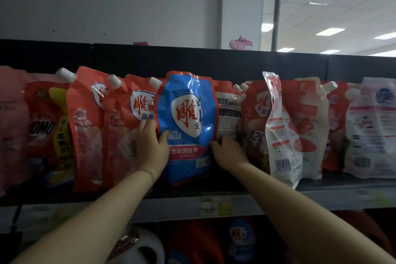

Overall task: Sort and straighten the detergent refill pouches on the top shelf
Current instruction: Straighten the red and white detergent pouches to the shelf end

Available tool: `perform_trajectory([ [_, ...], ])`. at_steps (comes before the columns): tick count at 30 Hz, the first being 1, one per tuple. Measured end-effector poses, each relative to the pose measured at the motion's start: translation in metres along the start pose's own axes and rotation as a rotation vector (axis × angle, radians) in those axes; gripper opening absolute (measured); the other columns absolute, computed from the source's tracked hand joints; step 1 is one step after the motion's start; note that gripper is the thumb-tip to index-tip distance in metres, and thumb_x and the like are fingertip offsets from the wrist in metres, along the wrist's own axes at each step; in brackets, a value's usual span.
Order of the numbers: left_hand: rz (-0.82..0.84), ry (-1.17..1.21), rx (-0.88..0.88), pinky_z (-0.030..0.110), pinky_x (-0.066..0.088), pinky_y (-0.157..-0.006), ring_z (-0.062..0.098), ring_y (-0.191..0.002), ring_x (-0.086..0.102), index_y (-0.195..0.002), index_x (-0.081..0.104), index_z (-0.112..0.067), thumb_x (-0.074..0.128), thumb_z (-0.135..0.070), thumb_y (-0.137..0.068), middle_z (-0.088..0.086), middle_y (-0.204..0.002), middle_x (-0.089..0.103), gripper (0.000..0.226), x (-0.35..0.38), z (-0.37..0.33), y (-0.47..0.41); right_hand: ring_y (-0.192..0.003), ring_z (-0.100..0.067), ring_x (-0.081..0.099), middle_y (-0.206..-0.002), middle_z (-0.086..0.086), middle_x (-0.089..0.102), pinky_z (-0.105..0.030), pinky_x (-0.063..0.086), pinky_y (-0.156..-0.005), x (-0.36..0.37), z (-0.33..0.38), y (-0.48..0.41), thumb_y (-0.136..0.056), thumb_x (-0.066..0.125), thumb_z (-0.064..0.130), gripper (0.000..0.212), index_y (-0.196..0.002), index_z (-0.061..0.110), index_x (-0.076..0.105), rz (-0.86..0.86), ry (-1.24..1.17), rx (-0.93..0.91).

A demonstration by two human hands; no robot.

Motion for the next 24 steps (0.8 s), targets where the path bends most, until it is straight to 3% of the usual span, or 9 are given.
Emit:
perform_trajectory([
  [2, -0.111, 0.041, 0.077, 0.041, 0.046, -0.090, 0.019, -0.100, 0.044, -0.102, 0.046, -0.004, 0.068, 0.001, -0.080, 0.008, -0.109, 0.042, 0.032, -0.008, -0.010, 0.005, -0.109, -0.027, 0.055, -0.115, -0.010, 0.056, -0.026, 0.038, -0.084, 0.017, -0.002, -0.009, -0.101, 0.039, 0.023, 0.021, -0.112, 0.008, 0.050, 0.019, -0.033, 0.023],
  [4, -0.135, -0.013, 0.219, 0.039, 0.040, -0.102, 0.025, -0.120, 0.040, -0.118, 0.041, -0.001, 0.070, -0.005, -0.077, 0.017, -0.128, 0.038, 0.050, -0.009, -0.013, 0.010, -0.108, -0.031, 0.056, -0.116, -0.015, 0.057, -0.031, 0.042, -0.086, 0.033, -0.002, -0.019, -0.101, 0.037, 0.021, 0.029, -0.119, 0.002, 0.048, 0.005, 0.000, 0.030],
  [7, 0.071, -0.286, 0.464, 0.046, 0.037, -0.104, 0.029, -0.137, 0.029, -0.127, 0.043, -0.013, 0.055, -0.029, -0.085, 0.012, -0.145, 0.034, 0.047, 0.005, -0.015, 0.020, -0.107, -0.032, 0.060, -0.113, -0.014, 0.062, -0.037, 0.050, -0.089, 0.047, 0.005, -0.034, -0.097, 0.046, 0.020, 0.022, -0.113, 0.005, 0.050, 0.027, -0.015, 0.021],
  [10, 0.313, -0.577, 0.603, 0.052, 0.038, -0.093, 0.023, -0.141, 0.026, -0.127, 0.053, -0.030, 0.049, -0.044, -0.080, 0.000, -0.150, 0.039, 0.049, 0.024, -0.002, 0.035, -0.111, -0.032, 0.057, -0.121, -0.017, 0.060, -0.029, 0.040, -0.084, 0.052, 0.012, -0.042, -0.100, 0.044, 0.029, 0.028, -0.116, 0.007, 0.050, 0.054, 0.022, 0.038],
  [13, 0.425, -0.703, 0.566, 0.062, 0.042, -0.083, 0.022, -0.139, 0.027, -0.131, 0.053, -0.040, 0.064, -0.054, -0.069, 0.001, -0.152, 0.038, 0.064, 0.032, 0.013, 0.037, -0.114, -0.028, 0.056, -0.126, -0.013, 0.059, -0.024, 0.037, -0.084, 0.062, 0.012, -0.048, -0.100, 0.040, 0.029, 0.031, -0.118, 0.009, 0.055, 0.136, -0.017, 0.020],
  [16, 0.428, -0.754, 0.490, 0.066, 0.045, -0.072, 0.028, -0.137, 0.029, -0.128, 0.058, -0.037, 0.085, -0.048, -0.045, 0.007, -0.149, 0.042, 0.087, 0.036, 0.015, 0.035, -0.095, -0.023, 0.059, -0.112, -0.016, 0.065, -0.028, 0.046, -0.082, 0.058, 0.008, -0.056, -0.099, 0.043, 0.022, 0.026, -0.101, 0.006, 0.064, 0.152, -0.072, 0.015],
  [19, 0.403, -0.739, 0.464, 0.066, 0.045, -0.075, 0.030, -0.138, 0.029, -0.126, 0.059, -0.037, 0.085, -0.049, -0.046, 0.008, -0.149, 0.041, 0.085, 0.041, 0.019, 0.036, -0.072, -0.021, 0.056, -0.075, -0.007, 0.062, -0.024, 0.036, -0.061, 0.022, -0.001, -0.067, -0.094, 0.052, 0.024, 0.026, -0.074, 0.011, 0.062, -0.163, 0.018, 0.057],
  [21, 0.382, -0.731, 0.479, 0.065, 0.045, -0.079, 0.030, -0.139, 0.028, -0.127, 0.057, -0.037, 0.083, -0.051, -0.050, 0.008, -0.151, 0.039, 0.082, 0.042, 0.022, 0.036, -0.070, -0.021, 0.057, -0.069, -0.001, 0.057, -0.025, 0.031, -0.059, -0.002, -0.009, -0.070, -0.091, 0.057, 0.038, 0.033, -0.073, 0.010, 0.061, -0.336, 0.018, 0.143],
  [24, 0.360, -0.714, 0.511, 0.063, 0.045, -0.081, 0.028, -0.140, 0.026, -0.128, 0.055, -0.038, 0.080, -0.054, -0.054, 0.007, -0.152, 0.037, 0.079, 0.043, 0.022, 0.036, -0.078, -0.022, 0.058, -0.076, -0.001, 0.055, -0.026, 0.037, -0.064, -0.003, -0.008, -0.076, -0.075, 0.062, 0.070, 0.060, -0.086, 0.012, 0.061, -0.237, 0.046, 0.237],
])
Point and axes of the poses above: each hand's wrist, its own y-axis away from the middle knuckle, its own x-axis out of the palm, z = x × y, the point moved 4 cm from there along -y, towards the middle knuckle
